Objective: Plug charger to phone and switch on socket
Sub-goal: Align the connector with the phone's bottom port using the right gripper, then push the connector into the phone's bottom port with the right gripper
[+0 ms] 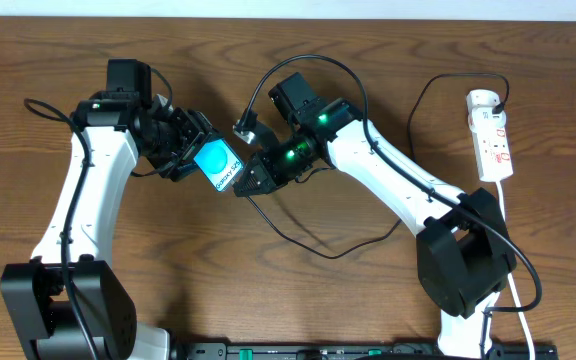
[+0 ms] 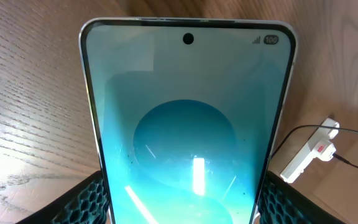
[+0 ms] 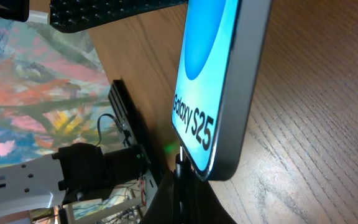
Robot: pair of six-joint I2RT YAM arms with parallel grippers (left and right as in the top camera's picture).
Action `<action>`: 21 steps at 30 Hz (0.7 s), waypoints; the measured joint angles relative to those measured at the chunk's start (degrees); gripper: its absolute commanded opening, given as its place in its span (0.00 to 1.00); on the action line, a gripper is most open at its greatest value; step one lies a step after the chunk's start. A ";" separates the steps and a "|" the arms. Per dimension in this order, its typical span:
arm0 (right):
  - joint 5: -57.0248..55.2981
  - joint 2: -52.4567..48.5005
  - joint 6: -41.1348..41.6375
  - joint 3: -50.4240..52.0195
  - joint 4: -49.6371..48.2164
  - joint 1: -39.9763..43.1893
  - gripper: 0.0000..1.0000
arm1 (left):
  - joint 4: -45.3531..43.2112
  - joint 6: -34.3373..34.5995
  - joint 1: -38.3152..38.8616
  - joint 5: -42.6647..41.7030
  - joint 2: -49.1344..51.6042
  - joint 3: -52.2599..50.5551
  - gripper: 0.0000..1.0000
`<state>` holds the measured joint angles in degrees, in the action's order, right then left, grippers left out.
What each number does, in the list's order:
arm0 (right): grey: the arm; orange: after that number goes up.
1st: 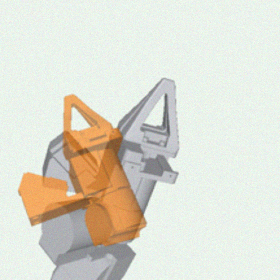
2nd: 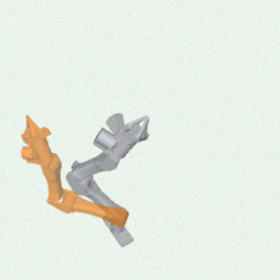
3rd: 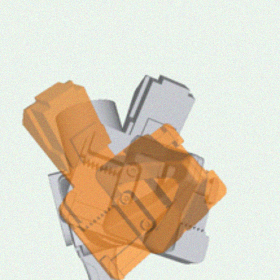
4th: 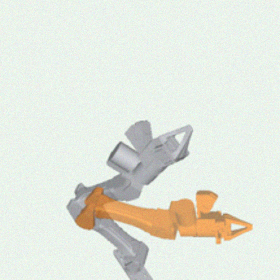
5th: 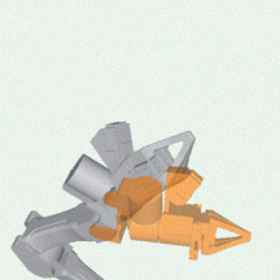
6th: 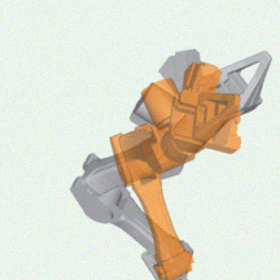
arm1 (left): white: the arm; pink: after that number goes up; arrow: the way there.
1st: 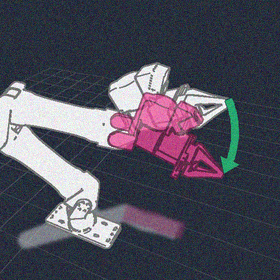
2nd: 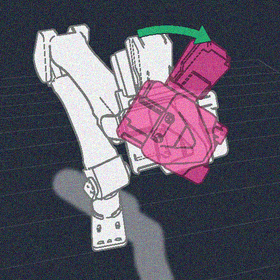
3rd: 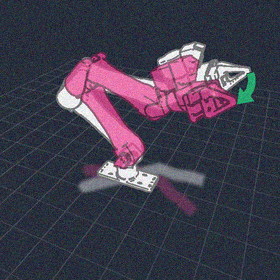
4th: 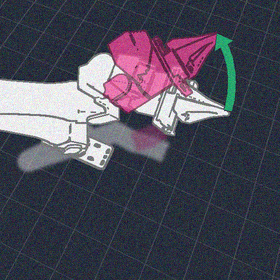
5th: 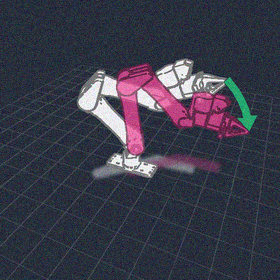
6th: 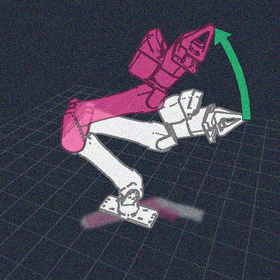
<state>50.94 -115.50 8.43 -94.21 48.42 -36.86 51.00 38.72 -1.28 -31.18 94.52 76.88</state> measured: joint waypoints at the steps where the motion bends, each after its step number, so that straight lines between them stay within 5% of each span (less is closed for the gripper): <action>1: 0.00 0.00 0.09 0.00 -0.02 0.00 0.01 | 0.00 0.00 0.00 0.00 0.00 0.00 0.07; 21: -1.42 0.00 0.59 0.07 0.00 -0.02 0.01 | -0.07 0.00 -0.02 -0.02 0.00 0.00 0.07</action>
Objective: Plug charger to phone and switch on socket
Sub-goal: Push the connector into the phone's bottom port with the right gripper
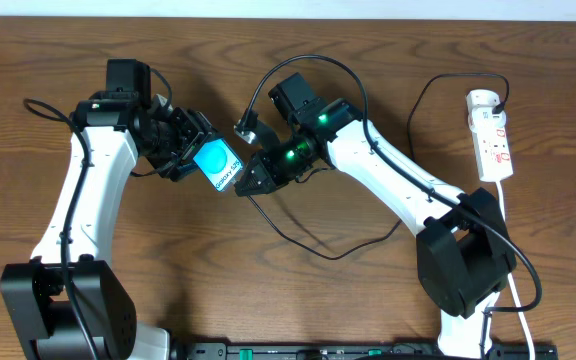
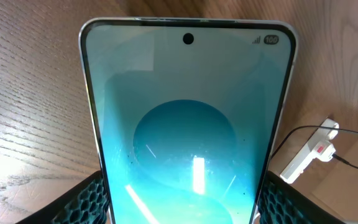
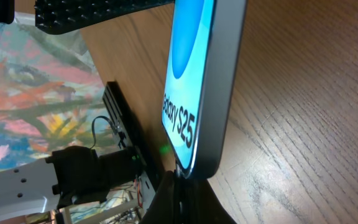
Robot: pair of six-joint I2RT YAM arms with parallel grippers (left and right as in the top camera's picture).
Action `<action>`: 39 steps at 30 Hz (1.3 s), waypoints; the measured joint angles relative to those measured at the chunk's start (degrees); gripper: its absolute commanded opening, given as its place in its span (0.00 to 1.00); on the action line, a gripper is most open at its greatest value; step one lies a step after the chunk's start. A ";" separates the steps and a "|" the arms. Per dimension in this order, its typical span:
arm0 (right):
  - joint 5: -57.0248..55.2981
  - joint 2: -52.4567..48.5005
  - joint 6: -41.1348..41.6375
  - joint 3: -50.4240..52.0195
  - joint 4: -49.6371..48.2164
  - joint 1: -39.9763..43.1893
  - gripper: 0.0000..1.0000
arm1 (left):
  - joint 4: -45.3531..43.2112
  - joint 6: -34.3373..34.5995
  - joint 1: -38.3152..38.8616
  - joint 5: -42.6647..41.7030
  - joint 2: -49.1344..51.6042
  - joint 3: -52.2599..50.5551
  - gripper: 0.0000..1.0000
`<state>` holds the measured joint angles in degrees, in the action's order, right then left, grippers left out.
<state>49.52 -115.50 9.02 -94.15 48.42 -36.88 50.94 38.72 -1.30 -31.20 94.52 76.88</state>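
A phone (image 1: pixel 216 162) with a lit blue screen is held tilted above the table, and my left gripper (image 1: pixel 182 150) is shut on its sides. In the left wrist view the phone (image 2: pixel 188 124) fills the frame between the black fingers (image 2: pixel 79 200). My right gripper (image 1: pixel 252 178) is shut on the black charger plug (image 3: pixel 180 177). The plug's tip touches the phone's bottom edge (image 3: pixel 199 163); whether it is seated in the port is hidden. The black cable (image 1: pixel 313 245) loops across the table. A white socket strip (image 1: pixel 490 135) lies at the far right.
The white socket strip (image 2: pixel 309 152) with a red switch is also seen lying on the wooden table (image 2: pixel 30 93) beyond the phone. Its own black lead (image 1: pixel 423 100) curls beside it. A black rail (image 1: pixel 368 350) runs along the front edge.
In the right wrist view the phone's bottom edge has shifted slightly left and now sits against the plug tip. The overhead and left wrist views look unchanged.
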 measured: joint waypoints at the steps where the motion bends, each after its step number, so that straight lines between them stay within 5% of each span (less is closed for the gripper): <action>1: -0.07 0.02 0.02 0.02 0.00 0.00 0.01 | 0.02 0.00 0.00 0.00 0.00 0.00 0.07; 39: 0.37 0.00 1.31 0.15 -1.11 0.00 0.01 | -0.31 -1.25 -0.07 0.02 -0.02 0.00 0.07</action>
